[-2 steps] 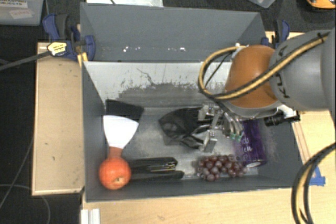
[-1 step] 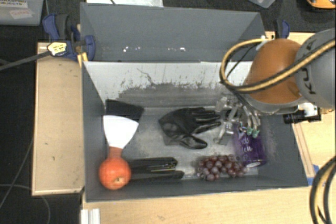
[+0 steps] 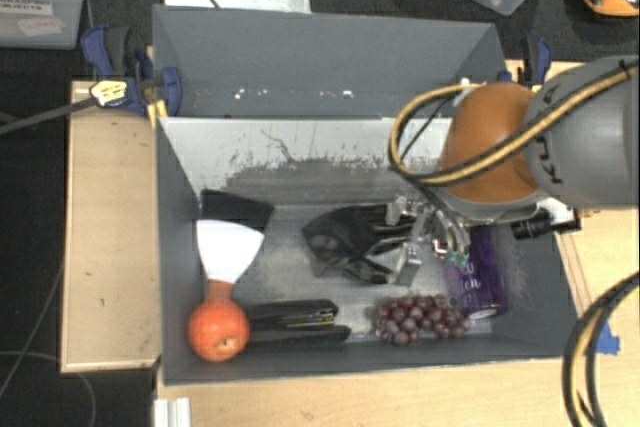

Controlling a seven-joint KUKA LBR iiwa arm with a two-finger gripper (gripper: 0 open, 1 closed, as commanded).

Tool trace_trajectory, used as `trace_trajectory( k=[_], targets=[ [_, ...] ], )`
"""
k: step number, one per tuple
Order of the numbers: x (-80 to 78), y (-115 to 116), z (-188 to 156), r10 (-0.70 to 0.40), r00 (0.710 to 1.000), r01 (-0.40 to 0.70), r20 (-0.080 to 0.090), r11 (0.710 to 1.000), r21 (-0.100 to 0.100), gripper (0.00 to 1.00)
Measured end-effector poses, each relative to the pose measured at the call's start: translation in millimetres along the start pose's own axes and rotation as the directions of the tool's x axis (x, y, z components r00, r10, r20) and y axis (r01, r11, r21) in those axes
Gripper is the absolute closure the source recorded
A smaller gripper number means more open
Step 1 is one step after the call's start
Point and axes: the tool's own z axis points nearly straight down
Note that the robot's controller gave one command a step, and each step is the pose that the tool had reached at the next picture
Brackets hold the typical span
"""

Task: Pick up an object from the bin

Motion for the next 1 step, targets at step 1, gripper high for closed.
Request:
trace_trajectory(
  k=[1],
  targets=[
    [36.2,-49.6,-12.1,0.127,0.991,-0.127,0.034,0.992,-0.004,0.0]
  ],
)
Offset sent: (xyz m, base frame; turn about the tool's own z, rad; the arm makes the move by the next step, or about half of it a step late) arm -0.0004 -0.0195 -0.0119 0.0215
